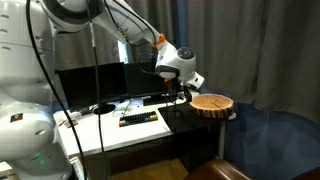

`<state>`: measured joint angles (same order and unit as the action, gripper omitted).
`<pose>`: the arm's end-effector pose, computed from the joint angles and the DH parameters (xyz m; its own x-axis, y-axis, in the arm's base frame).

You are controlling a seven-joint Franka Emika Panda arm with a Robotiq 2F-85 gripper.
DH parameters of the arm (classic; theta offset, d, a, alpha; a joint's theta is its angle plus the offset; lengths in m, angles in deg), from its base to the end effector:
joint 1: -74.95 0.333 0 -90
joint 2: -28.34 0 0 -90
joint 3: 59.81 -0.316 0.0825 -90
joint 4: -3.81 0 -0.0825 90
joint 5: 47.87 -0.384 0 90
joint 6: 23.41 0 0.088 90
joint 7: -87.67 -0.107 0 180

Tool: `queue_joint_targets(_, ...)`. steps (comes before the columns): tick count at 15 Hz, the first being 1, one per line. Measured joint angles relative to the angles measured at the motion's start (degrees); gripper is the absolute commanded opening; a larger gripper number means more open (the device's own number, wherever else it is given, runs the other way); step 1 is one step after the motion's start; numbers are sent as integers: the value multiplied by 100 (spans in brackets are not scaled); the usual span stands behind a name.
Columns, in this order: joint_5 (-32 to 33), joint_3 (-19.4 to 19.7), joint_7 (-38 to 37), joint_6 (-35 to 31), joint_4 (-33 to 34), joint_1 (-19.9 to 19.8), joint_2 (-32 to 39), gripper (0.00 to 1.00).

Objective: Move the wood stamp shaped cushion to the left

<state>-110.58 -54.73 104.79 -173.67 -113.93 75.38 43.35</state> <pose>0.6036 -0.0681 0.3330 0.7347 -0.6582 0.1642 -0.4410 -0.6473 -0.6217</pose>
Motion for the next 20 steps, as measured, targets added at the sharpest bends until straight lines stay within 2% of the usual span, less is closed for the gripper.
queue_joint_targets(5,-9,4,-21,0,12,-5,9,100)
queue_joint_targets(7,-32,18,-247,2,171,-35,127,100)
queue_joint_targets(14,26,-84,-1342,-500,1594,-186,1498,100)
queue_joint_targets(20,405,-218,-2039,-978,2874,-174,2816,100)
